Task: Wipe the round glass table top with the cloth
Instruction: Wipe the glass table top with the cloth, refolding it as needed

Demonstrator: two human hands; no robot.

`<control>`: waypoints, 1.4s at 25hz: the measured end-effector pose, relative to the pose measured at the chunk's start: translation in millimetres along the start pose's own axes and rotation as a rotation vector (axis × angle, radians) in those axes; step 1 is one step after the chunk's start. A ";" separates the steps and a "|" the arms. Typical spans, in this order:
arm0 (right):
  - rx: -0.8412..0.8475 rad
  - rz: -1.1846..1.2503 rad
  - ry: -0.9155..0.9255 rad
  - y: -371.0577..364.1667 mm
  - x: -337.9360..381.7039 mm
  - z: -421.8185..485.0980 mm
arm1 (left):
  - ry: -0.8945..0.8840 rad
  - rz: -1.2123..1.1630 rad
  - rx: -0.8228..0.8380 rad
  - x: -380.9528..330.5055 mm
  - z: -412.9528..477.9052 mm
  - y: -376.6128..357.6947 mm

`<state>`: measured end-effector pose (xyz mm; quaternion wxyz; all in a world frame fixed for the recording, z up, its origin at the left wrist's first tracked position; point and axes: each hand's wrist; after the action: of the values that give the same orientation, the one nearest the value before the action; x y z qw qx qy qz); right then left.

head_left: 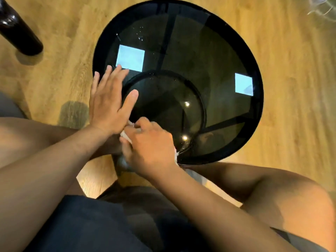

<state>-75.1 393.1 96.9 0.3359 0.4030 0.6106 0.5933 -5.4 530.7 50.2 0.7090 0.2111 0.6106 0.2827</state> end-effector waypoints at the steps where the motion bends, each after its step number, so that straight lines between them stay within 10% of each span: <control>1: -0.006 0.013 0.021 -2.3 0.2 -3.0 | 0.039 -0.060 -0.014 -3.3 0.1 0.4; 17: -0.123 -0.268 -0.841 22.8 -337.1 101.1 | 0.059 0.019 -0.070 -4.4 -2.6 -12.2; 27: -0.039 0.118 -0.040 4.2 -35.8 -4.3 | 0.036 0.038 -0.057 -7.7 -4.3 -9.5; 30: -0.072 -0.006 0.092 0.8 -60.1 -46.3 | 0.038 0.033 -0.057 -7.6 -4.4 -10.7; 35: -0.018 -0.202 -0.268 13.1 -212.3 -37.8 | 0.041 0.023 -0.058 -6.7 -4.2 -10.7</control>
<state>-12.0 186.5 98.2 0.4757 0.4121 0.5924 0.5030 -8.6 518.1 47.6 0.6988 0.1917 0.6141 0.3127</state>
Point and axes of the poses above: each hand's wrist, its own z-axis towards the middle knuckle, its own y-axis out of the back of the hand, x = y × z, and after that the axes turned 14 degrees about -z, right-handed
